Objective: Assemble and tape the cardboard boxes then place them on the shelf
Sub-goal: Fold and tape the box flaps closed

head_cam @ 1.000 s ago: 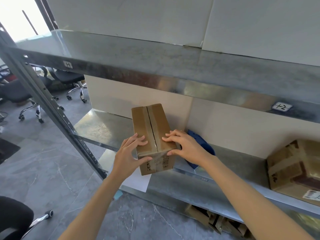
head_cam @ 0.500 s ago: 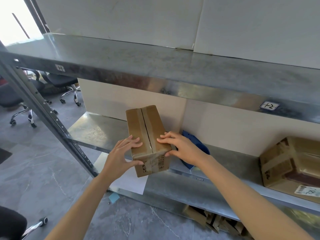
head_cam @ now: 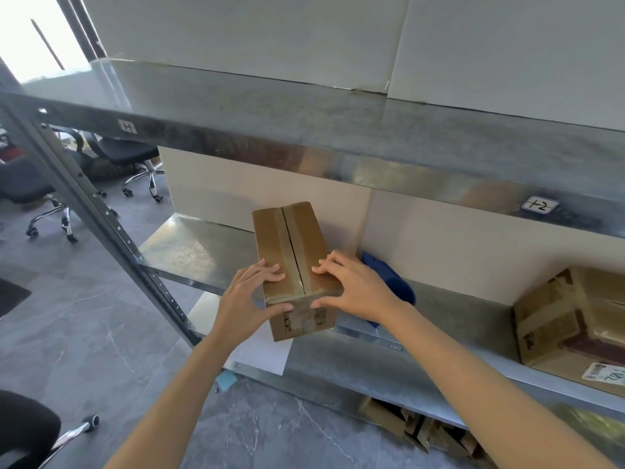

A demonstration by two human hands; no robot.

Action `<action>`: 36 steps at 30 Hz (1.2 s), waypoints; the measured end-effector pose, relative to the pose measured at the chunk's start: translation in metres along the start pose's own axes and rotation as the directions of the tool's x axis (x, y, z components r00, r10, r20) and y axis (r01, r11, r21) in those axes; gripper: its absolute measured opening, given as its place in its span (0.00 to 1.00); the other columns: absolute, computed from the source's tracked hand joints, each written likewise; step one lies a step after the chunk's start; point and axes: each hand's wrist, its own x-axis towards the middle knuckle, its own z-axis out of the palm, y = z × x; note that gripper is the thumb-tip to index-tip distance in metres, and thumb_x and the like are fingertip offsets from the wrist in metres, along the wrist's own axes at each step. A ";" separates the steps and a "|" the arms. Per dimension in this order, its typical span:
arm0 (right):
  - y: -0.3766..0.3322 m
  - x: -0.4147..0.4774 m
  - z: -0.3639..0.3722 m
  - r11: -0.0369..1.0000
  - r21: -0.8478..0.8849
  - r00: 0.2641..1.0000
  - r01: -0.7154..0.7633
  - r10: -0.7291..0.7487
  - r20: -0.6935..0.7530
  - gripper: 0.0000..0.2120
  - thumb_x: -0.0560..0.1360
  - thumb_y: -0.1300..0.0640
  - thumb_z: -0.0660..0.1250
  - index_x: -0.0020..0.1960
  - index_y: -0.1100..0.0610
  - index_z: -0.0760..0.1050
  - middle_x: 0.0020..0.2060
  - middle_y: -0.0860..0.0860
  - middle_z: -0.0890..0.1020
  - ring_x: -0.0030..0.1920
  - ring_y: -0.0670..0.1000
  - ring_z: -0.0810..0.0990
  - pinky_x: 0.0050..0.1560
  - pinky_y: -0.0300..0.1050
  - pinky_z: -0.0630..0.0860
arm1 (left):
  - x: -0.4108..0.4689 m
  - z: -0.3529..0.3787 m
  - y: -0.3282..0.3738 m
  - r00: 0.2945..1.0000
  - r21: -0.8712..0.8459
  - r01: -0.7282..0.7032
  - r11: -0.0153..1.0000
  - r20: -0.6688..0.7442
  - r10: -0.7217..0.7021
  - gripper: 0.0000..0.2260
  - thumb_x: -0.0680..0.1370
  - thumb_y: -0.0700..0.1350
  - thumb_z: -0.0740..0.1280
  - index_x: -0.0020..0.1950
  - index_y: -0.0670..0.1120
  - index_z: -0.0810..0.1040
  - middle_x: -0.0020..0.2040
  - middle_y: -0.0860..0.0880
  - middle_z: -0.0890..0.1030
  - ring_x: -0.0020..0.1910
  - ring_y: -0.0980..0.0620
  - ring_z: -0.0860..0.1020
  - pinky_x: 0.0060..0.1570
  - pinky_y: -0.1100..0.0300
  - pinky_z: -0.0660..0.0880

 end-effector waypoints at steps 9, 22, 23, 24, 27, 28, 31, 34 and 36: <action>-0.006 -0.008 0.027 0.991 0.127 0.974 -0.049 0.076 -0.216 0.33 0.68 0.31 0.66 0.63 0.52 0.75 0.61 0.44 0.72 0.69 0.45 0.66 0.63 0.43 0.70 | -0.007 0.021 0.014 0.985 -0.108 0.068 0.992 -0.153 -0.084 0.24 0.67 0.66 0.71 0.57 0.55 0.79 0.65 0.64 0.75 0.74 0.57 0.65 0.66 0.63 0.64; 0.010 -0.015 0.006 0.952 0.303 1.000 -0.028 0.022 0.022 0.28 0.72 0.46 0.73 0.71 0.44 0.71 0.69 0.36 0.68 0.72 0.33 0.57 0.71 0.40 0.57 | -0.009 0.011 0.002 0.997 0.024 -0.007 1.000 -0.083 0.009 0.21 0.77 0.64 0.62 0.62 0.54 0.79 0.68 0.67 0.70 0.75 0.64 0.61 0.63 0.62 0.69; 0.010 -0.015 0.004 0.960 0.281 0.999 -0.014 0.002 0.042 0.29 0.72 0.47 0.74 0.71 0.43 0.70 0.70 0.37 0.67 0.73 0.34 0.57 0.72 0.41 0.56 | -0.009 0.007 -0.001 0.997 0.015 -0.008 1.000 -0.074 0.009 0.21 0.77 0.63 0.62 0.62 0.53 0.79 0.69 0.65 0.71 0.75 0.63 0.61 0.64 0.61 0.70; 0.010 -0.016 0.003 0.967 0.253 0.998 0.004 -0.021 0.064 0.30 0.72 0.48 0.74 0.71 0.42 0.70 0.70 0.37 0.67 0.73 0.35 0.57 0.73 0.42 0.56 | -0.010 0.002 -0.005 0.998 0.002 -0.005 1.000 -0.067 0.006 0.21 0.77 0.63 0.63 0.63 0.53 0.79 0.69 0.64 0.72 0.75 0.63 0.62 0.65 0.61 0.69; 0.004 -0.016 0.001 0.982 0.161 0.990 0.102 -0.115 0.077 0.27 0.73 0.49 0.74 0.70 0.41 0.71 0.68 0.37 0.70 0.71 0.37 0.62 0.72 0.41 0.58 | -0.013 -0.017 -0.018 0.996 -0.032 0.037 0.999 -0.081 -0.040 0.22 0.76 0.62 0.63 0.64 0.53 0.79 0.69 0.62 0.73 0.72 0.63 0.66 0.62 0.69 0.68; -0.001 -0.014 0.003 0.982 0.125 0.987 0.143 -0.151 0.055 0.25 0.73 0.49 0.73 0.69 0.41 0.73 0.66 0.38 0.72 0.68 0.38 0.64 0.70 0.40 0.59 | -0.013 -0.022 -0.021 0.993 -0.041 0.057 0.998 -0.097 -0.061 0.22 0.76 0.62 0.63 0.64 0.53 0.79 0.68 0.61 0.74 0.69 0.63 0.69 0.59 0.70 0.71; -0.017 -0.008 0.011 0.973 0.043 0.974 0.226 -0.224 -0.046 0.19 0.72 0.52 0.75 0.63 0.46 0.79 0.58 0.45 0.77 0.65 0.44 0.70 0.69 0.48 0.66 | -0.013 -0.024 -0.023 0.971 -0.085 0.118 0.989 -0.199 -0.133 0.16 0.77 0.53 0.68 0.63 0.48 0.80 0.63 0.55 0.77 0.60 0.56 0.77 0.55 0.55 0.80; -0.029 -0.001 0.021 0.974 0.114 0.978 0.194 -0.184 -0.096 0.17 0.71 0.52 0.75 0.60 0.49 0.80 0.56 0.47 0.75 0.64 0.49 0.73 0.69 0.55 0.69 | -0.016 -0.013 -0.014 0.914 -0.160 0.180 0.971 -0.337 -0.225 0.15 0.76 0.48 0.72 0.61 0.46 0.79 0.61 0.54 0.74 0.57 0.56 0.76 0.51 0.50 0.81; -0.034 0.003 0.027 0.973 0.106 0.973 0.207 -0.193 -0.126 0.18 0.71 0.52 0.76 0.60 0.50 0.80 0.55 0.47 0.75 0.58 0.49 0.75 0.60 0.52 0.76 | -0.020 -0.006 -0.007 0.894 -0.209 0.212 0.955 -0.353 -0.276 0.21 0.73 0.56 0.73 0.63 0.48 0.77 0.64 0.55 0.70 0.60 0.60 0.73 0.53 0.52 0.80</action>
